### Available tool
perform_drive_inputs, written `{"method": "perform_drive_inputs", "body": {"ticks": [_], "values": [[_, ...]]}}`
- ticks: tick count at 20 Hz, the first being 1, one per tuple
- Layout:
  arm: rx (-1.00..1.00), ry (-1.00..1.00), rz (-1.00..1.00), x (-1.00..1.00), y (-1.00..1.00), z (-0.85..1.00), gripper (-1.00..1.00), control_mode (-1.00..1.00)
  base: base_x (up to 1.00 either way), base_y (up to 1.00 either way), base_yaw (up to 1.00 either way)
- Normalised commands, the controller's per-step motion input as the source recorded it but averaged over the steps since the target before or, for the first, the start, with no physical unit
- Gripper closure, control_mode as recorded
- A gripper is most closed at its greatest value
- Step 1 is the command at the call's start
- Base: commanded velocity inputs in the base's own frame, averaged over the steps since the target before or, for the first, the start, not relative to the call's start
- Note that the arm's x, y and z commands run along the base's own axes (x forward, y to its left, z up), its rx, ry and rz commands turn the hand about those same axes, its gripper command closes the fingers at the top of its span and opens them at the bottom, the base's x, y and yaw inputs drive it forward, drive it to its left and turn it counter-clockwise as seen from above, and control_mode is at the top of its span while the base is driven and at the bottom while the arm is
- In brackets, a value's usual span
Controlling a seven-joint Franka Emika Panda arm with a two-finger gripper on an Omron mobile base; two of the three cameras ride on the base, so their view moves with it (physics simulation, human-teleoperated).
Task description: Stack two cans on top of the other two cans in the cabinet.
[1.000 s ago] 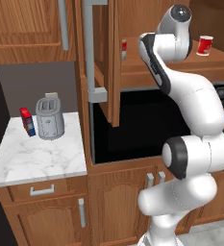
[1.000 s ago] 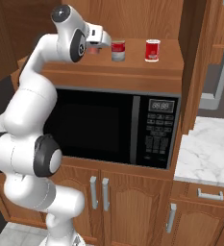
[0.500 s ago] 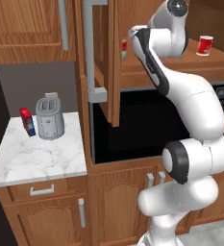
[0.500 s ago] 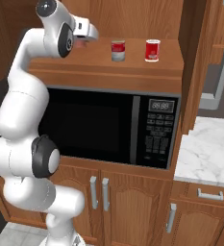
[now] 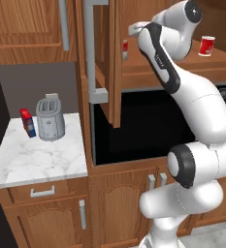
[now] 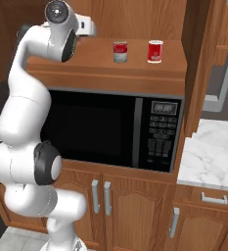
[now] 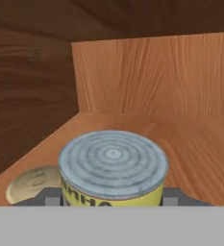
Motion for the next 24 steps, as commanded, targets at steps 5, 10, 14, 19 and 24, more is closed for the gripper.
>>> {"method": "perform_drive_inputs", "body": {"ticks": [5,10,14,19,24], "values": [[0.02,-0.11,0.17,-0.02,0.20,0.10,1.00,-1.00,0.00,0.00,0.00],[0.00,-0.04,0.14,0.01,0.24,0.17,1.00,-1.00,0.00,0.00,0.00],[0.00,-0.01,0.12,0.09,0.25,0.16,1.00,-1.00,0.00,0.00,0.00],[0.00,0.00,0.09,0.07,0.19,0.05,1.00,-1.00,0.00,0.00,0.00],[-0.02,-0.02,0.07,0.04,0.24,0.00,1.00,-1.00,0.00,0.00,0.00]]}}
